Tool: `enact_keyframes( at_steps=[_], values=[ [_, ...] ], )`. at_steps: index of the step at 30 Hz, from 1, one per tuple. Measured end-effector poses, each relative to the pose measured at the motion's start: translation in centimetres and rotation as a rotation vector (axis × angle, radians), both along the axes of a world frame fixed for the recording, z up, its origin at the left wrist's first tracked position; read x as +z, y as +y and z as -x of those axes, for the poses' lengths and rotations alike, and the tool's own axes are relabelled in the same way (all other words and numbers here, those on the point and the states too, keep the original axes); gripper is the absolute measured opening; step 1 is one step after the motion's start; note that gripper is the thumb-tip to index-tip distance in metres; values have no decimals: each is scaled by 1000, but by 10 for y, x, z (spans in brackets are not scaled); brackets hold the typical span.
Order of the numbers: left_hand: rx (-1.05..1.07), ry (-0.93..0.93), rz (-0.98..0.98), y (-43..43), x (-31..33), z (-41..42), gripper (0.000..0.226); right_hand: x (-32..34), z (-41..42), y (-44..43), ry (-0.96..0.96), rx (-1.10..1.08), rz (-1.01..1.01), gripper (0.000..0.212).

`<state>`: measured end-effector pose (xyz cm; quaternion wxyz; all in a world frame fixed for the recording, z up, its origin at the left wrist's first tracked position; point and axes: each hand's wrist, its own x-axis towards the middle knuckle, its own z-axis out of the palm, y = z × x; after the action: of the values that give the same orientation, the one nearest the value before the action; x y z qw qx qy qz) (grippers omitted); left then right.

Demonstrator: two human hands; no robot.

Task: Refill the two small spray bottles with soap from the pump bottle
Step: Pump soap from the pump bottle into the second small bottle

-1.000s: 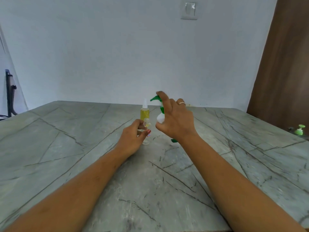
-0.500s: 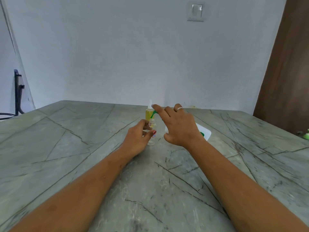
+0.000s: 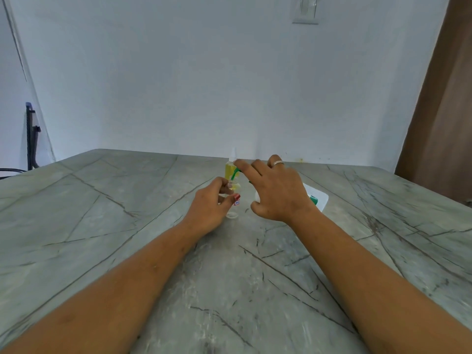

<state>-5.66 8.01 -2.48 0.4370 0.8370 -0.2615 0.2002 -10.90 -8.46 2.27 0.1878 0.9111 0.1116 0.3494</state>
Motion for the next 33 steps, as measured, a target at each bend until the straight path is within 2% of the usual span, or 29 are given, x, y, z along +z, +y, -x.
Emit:
enact_keyframes(
  at_steps=[8, 18, 25, 33],
  values=[
    [32, -19, -46, -1, 0, -1, 22, -3, 2, 3, 19, -79, -65, 93],
    [18, 2, -52, 0, 6, 5, 25, -8, -1, 1, -43, -63, -10, 97],
    [40, 25, -55, -3, 11, 9, 40, -9, 0, 1, -85, -74, 16, 96],
    [30, 54, -53, -2, 13, 11, 34, -9, 1, 4, -96, -96, 34, 93]
  ],
)
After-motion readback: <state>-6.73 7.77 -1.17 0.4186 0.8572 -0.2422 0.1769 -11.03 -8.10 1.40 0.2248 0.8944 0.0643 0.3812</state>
